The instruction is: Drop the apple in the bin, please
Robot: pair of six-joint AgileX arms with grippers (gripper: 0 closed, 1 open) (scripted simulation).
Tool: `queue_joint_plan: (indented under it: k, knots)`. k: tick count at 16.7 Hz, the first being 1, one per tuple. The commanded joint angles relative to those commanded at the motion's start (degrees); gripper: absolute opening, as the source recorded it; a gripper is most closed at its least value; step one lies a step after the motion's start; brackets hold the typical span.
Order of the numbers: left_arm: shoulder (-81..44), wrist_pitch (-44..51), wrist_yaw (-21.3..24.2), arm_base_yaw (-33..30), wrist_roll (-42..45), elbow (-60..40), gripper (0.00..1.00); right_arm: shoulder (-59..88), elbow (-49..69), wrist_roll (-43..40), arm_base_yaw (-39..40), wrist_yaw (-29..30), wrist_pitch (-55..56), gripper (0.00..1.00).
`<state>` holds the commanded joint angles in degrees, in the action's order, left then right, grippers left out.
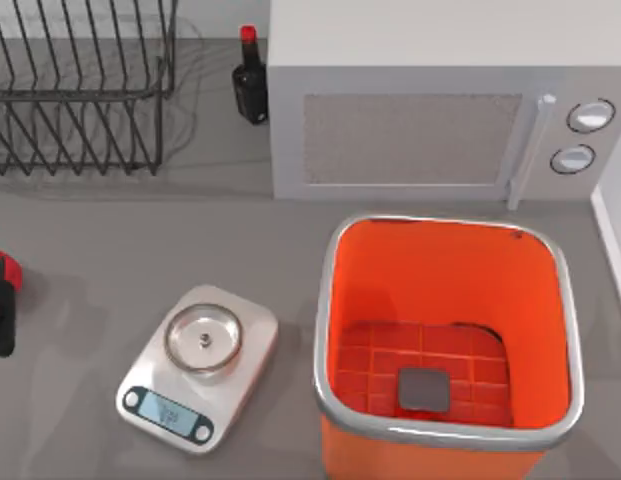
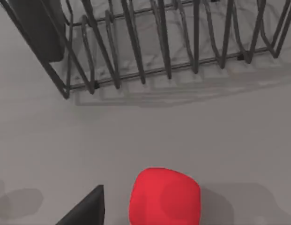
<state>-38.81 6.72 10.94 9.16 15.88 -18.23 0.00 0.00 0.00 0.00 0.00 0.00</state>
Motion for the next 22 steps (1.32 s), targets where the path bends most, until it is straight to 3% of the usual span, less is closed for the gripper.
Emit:
queue_joint_plan:
  k: [5, 10, 19, 22]
  knots:
    - [-27.36, 4.66, 6.82, 5.57, 9.63, -10.75, 1.0, 0.0, 0.0, 0.0, 0.0, 0.0, 0.0, 1.0]
    - [-44.11, 7.1, 11.69, 9.7, 16.85, -19.48, 1.0, 0.0, 0.0, 0.0, 0.0, 0.0, 0.0, 1.0]
    - [-49.06, 7.29, 12.99, 10.66, 18.91, -22.2, 1.0, 0.0, 0.0, 0.0, 0.0, 0.0, 0.0, 1.0]
    - [-53.11, 3.3, 12.41, 9.41, 17.64, -22.7, 1.0, 0.0, 0.0, 0.0, 0.0, 0.0, 0.0, 1.0]
